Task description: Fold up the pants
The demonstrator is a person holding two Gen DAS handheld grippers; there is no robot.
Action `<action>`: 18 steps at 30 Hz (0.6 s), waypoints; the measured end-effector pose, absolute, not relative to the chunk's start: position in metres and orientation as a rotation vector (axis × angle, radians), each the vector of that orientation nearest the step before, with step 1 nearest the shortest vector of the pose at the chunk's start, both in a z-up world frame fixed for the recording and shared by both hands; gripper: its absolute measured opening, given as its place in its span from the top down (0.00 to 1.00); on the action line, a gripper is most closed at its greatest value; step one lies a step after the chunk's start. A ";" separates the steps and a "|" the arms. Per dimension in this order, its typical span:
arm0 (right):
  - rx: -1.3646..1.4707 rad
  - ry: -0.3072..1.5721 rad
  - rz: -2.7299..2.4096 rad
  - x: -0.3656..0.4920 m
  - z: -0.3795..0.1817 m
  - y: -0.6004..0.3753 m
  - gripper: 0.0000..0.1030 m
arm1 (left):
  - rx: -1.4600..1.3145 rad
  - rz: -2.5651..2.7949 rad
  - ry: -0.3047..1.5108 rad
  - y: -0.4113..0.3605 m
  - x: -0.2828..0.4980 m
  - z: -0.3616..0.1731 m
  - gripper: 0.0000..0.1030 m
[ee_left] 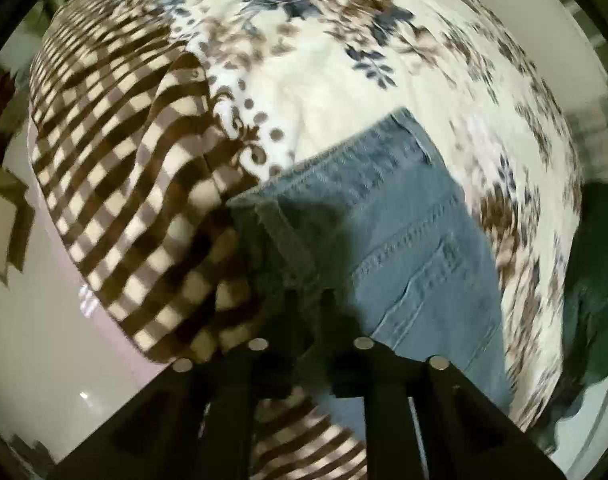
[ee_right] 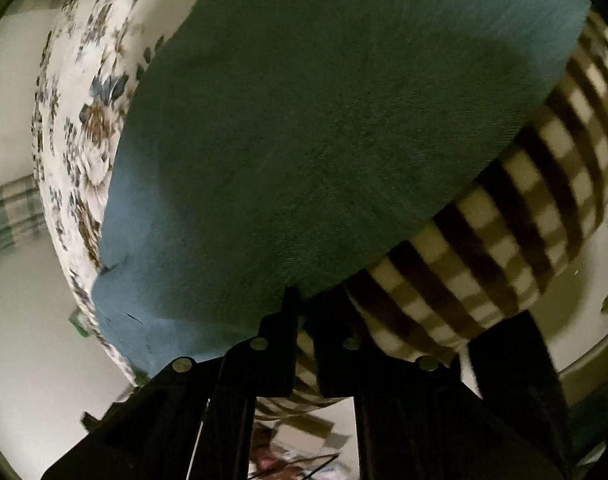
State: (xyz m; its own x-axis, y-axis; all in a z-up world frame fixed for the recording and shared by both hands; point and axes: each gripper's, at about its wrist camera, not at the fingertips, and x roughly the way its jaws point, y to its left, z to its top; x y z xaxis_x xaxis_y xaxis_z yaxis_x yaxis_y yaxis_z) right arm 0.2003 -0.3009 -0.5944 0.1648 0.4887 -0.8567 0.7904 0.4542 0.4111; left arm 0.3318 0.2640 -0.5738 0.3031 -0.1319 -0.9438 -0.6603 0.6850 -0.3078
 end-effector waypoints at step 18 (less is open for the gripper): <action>1.217 1.506 -0.317 0.214 -0.604 -0.287 0.71 | -0.973 0.492 1.134 0.297 0.327 -0.589 0.70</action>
